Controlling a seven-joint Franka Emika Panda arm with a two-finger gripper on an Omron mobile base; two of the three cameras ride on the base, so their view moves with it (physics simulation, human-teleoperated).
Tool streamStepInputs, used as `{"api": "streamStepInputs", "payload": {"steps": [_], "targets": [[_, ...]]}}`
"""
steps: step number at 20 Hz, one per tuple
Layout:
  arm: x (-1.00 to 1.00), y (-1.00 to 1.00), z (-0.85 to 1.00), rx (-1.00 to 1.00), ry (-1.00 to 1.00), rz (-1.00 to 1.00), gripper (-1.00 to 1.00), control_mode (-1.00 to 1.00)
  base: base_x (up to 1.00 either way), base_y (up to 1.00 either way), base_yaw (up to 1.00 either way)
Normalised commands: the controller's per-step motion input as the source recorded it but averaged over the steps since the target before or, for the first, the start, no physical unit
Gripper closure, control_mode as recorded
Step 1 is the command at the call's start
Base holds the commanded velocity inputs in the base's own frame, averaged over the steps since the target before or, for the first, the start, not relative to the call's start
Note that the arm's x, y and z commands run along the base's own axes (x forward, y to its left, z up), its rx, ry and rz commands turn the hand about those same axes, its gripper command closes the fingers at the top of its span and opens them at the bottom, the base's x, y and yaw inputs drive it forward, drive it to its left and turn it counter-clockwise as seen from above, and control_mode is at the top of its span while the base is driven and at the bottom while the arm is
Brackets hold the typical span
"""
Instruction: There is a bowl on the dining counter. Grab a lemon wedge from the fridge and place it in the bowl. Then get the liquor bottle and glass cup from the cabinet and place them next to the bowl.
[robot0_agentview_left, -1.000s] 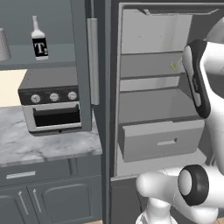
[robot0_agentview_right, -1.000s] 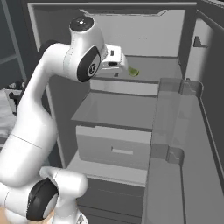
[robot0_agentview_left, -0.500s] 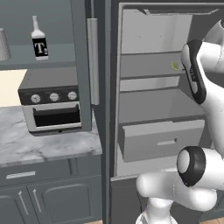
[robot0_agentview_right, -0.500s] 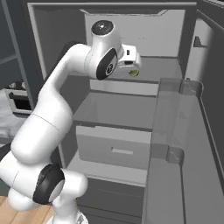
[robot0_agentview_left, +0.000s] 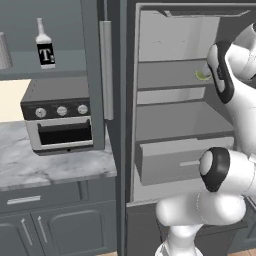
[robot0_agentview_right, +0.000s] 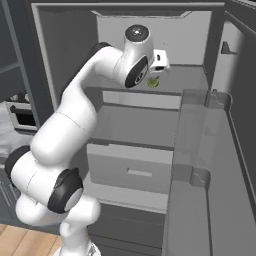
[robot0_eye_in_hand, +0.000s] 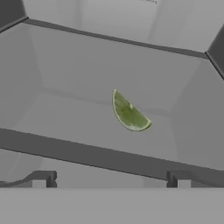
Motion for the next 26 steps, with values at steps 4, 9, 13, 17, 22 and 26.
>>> {"api": "streamStepInputs", "payload": {"steps": [4,9,13,17,22,26], "targets": [[0.37,-0.01,0.00,0.00,0.00,0.10,-1.00,-1.00,0.00,0.00,0.00],[0.35,0.00,-0.02,0.00,0.00,0.07,-1.00,-1.00,0.00,0.00,0.00],[0.24,-0.05,-0.13,0.00,0.00,0.03,-1.00,-1.00,0.00,0.00,0.00],[0.29,-0.09,-0.15,0.00,0.00,0.02,-1.00,-1.00,0.00,0.00,0.00],[0.32,-0.04,-0.10,0.00,0.00,0.02,-1.00,-1.00,0.00,0.00,0.00],[0.28,-0.08,-0.06,0.00,0.00,0.01,-1.00,-1.00,0.00,0.00,0.00]]}}
